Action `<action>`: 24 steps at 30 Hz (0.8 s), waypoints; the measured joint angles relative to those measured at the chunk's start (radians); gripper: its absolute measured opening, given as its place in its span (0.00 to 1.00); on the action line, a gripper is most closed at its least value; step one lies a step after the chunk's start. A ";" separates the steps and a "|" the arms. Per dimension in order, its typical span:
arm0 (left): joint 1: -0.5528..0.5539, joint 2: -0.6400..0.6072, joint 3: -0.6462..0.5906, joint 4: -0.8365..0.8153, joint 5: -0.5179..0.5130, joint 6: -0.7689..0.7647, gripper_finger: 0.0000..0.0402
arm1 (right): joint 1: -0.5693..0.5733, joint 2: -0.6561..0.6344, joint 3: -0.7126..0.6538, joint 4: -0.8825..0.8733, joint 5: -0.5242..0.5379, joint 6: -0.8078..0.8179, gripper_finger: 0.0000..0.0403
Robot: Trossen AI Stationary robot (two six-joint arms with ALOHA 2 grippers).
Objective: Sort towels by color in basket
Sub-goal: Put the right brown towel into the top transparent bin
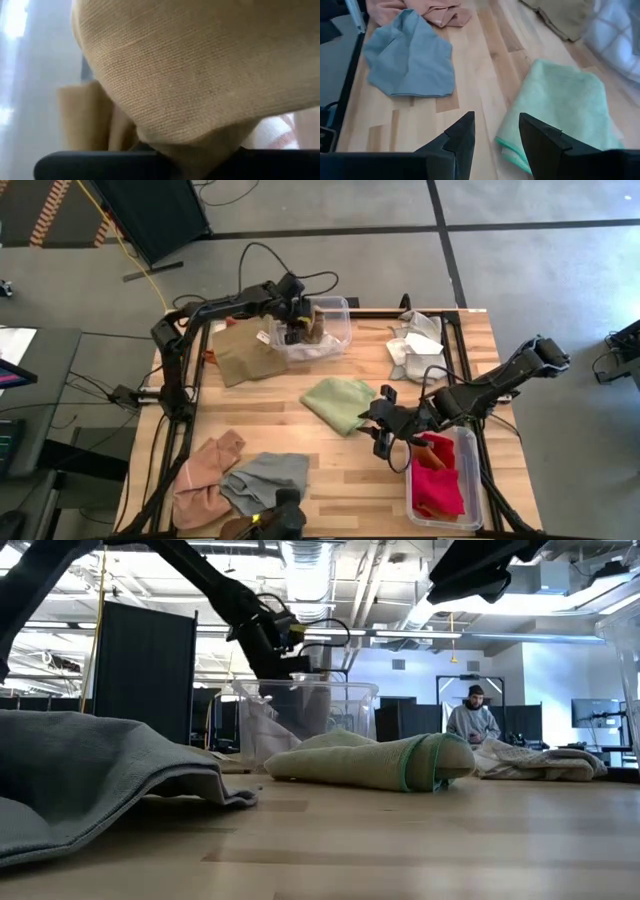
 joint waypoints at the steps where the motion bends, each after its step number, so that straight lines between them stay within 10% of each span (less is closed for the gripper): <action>1: 0.000 0.004 0.017 -0.012 -0.003 0.007 0.10 | -0.009 0.000 0.000 0.000 0.000 -0.006 0.45; 15: -0.002 0.004 0.211 -0.205 -0.016 0.029 0.46 | -0.108 -0.013 0.000 -0.004 -0.002 -0.107 0.45; 24: -0.005 0.006 0.317 -0.353 -0.017 0.028 0.49 | -0.110 -0.068 0.000 -0.039 -0.005 -0.113 0.45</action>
